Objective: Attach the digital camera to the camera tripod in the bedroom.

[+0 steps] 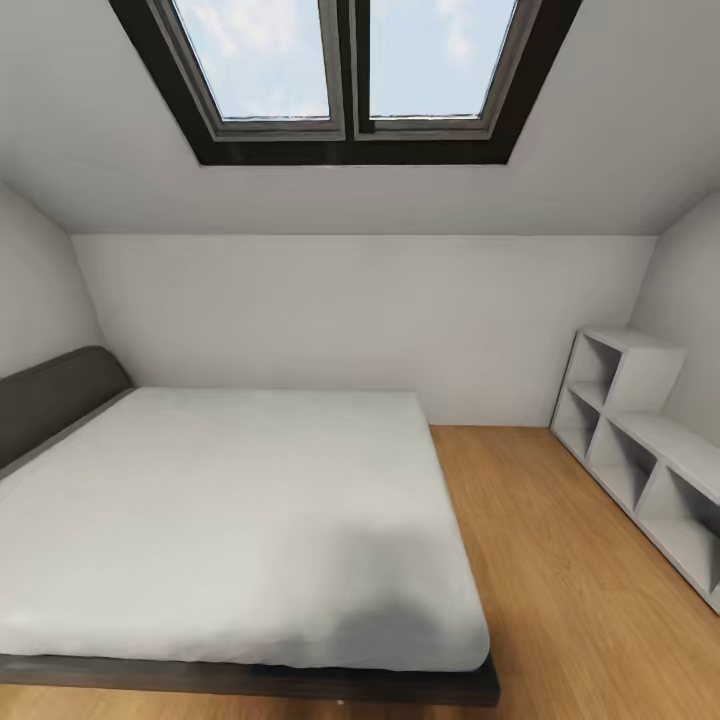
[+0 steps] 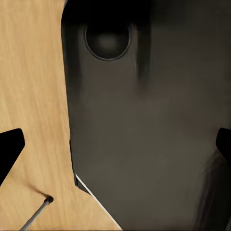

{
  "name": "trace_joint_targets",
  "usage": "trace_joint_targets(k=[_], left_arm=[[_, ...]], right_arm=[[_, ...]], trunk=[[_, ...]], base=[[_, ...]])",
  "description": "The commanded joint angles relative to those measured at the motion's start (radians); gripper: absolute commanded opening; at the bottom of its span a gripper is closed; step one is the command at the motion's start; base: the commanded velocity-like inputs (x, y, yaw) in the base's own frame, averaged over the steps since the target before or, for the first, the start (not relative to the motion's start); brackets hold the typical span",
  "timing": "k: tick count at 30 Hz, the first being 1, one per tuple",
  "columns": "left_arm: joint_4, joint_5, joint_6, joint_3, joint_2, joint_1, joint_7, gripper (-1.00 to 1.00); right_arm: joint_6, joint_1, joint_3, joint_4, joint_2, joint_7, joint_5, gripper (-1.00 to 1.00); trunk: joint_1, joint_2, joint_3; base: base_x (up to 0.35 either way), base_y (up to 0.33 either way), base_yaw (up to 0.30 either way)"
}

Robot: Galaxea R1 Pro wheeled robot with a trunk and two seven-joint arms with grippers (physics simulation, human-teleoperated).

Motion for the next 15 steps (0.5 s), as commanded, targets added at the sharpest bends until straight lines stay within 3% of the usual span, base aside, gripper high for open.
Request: trace_joint_targets(k=[1,3,15], left_arm=[[0.000,0.000,0.000,0.000,0.000,0.000,0.000,1.00],[-0.003,0.005,-0.002,0.011,-0.011,0.000,-0.008,1.00],[-0.023,0.016,-0.023,0.019,-0.012,0.002,-0.008,1.00]], right_arm=[[0.000,0.000,0.000,0.000,0.000,0.000,0.000,1.00],[0.005,-0.002,0.010,0.002,-0.004,-0.004,0.005,1.00],[0.004,-0.002,0.010,0.000,-0.013,-0.005,0.007,1.00]], trunk=[[0.000,0.000,0.000],[0.000,0.000,0.000],[0.000,0.000,0.000]], base=[[0.000,0.000,0.000],[0.000,0.000,0.000],[0.000,0.000,0.000]])
